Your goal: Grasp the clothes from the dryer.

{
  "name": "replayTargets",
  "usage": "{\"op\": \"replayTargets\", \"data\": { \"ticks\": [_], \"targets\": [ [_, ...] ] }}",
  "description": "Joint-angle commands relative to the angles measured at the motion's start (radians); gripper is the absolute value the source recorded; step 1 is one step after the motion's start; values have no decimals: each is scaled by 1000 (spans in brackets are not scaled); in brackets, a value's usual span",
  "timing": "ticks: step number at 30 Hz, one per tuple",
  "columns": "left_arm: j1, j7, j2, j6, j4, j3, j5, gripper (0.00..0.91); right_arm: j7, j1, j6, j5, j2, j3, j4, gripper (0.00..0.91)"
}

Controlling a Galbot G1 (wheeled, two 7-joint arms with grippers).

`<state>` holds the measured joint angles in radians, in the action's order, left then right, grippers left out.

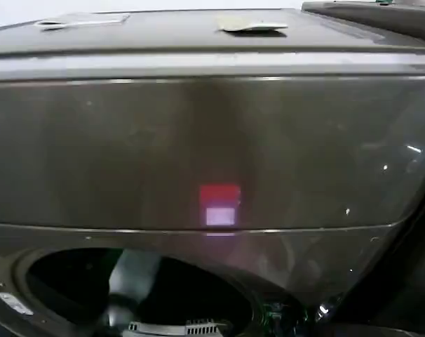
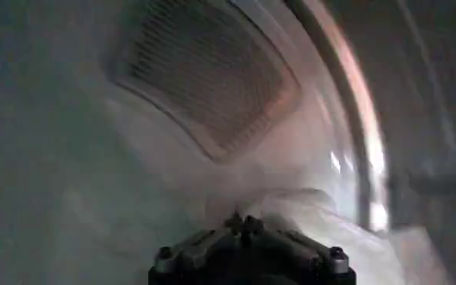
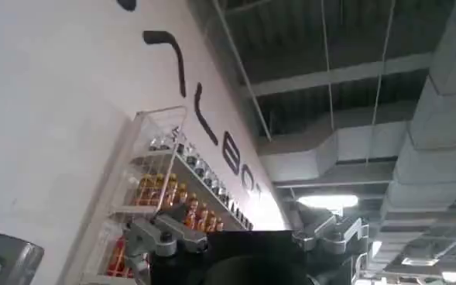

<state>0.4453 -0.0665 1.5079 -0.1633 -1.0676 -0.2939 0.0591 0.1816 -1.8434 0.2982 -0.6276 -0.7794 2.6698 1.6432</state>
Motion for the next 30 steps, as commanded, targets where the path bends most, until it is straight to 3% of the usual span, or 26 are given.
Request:
{"op": "replayTargets", "data": {
  "ticks": [1,8,30],
  "targets": [
    [151,284,36,-61,-177,-83,-103,0,-23,-1,-18,26,2,7,-3,907],
    [171,283,33,-60,-178,-71,-81,0,-46,-16,-23,4,10,27,-21,907],
    [162,267,29,-61,-166,-64,-70,0,-34,-40,-10,7,18,65,-27,907]
  ]
}}
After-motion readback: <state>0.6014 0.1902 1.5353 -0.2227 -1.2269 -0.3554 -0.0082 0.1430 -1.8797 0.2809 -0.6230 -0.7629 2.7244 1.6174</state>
